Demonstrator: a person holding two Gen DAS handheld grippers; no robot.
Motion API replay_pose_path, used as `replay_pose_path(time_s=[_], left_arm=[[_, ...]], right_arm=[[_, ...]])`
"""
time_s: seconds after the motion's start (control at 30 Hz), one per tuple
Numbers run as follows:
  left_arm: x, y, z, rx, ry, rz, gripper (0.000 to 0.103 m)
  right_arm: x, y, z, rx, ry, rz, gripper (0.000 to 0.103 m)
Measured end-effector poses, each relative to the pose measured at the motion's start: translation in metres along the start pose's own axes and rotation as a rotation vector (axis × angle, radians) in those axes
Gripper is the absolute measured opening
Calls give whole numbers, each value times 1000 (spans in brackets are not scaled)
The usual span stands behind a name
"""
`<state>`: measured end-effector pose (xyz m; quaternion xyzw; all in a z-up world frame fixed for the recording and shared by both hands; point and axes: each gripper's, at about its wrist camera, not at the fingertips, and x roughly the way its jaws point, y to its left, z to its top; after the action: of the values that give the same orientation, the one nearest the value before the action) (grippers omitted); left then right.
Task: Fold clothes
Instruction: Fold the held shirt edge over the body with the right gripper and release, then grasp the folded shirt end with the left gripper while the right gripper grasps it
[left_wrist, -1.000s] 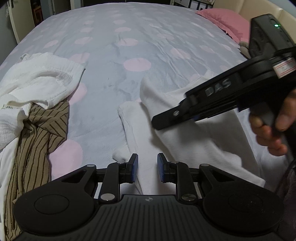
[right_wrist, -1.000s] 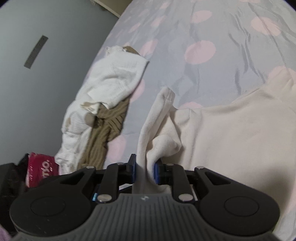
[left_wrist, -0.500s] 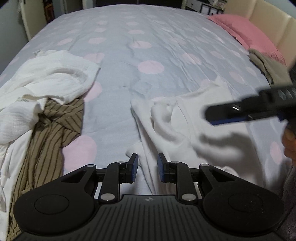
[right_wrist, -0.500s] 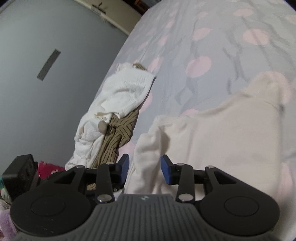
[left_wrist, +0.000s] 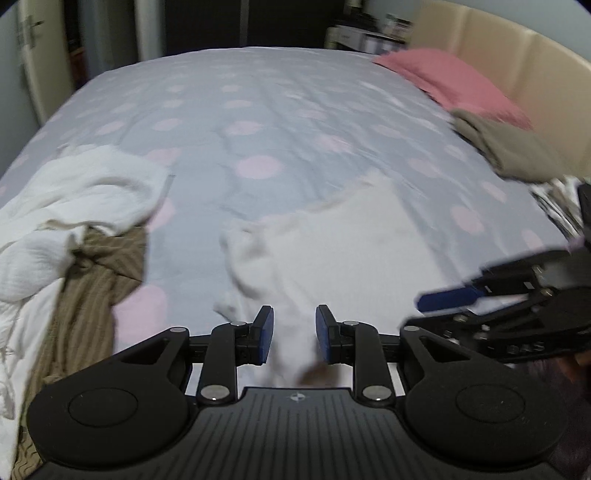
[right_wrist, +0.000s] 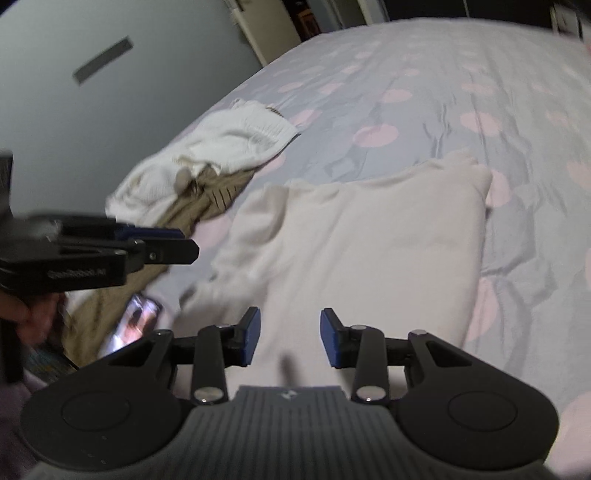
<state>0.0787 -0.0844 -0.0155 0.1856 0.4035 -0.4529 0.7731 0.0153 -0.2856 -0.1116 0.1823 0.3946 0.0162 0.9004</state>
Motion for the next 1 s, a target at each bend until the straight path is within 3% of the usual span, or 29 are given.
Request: replay_pose_path(time_s=[0.07,0.1,0.13,0.23,0.37,0.53,0.67,0.77,0.9,1.0], left_arm=[[-1,-8,-8,18,6,-10,41],[0,-11,-12,19,14,-5,43],[0,-14,-16,20,21,1,44],[2,-20,-28,14,48,18,46],[9,-18,-44,-48,114,45,49],[18,-11,-58,-102,177,73,48],[18,-7,-61,-128,185,79,26],[17,-4,-62,-147,191,82,20],[17,-1,-64,-172,198,87,21],[17,1,-65,-183,204,85,34]], right_arm=[[-8,4,-6,-71,-1,-20,41],[-12,6,-9,-107,-1,-31,42],[-17,9,-13,-146,-2,-38,42],[-34,17,-28,-265,1,-58,58],[-41,28,-55,-380,53,-94,58],[-32,31,-87,-447,102,-167,58],[-17,33,-101,-490,74,-230,58],[-6,43,-112,-597,46,-301,56],[0,53,-129,-736,16,-420,55],[-7,52,-138,-800,19,-449,56]])
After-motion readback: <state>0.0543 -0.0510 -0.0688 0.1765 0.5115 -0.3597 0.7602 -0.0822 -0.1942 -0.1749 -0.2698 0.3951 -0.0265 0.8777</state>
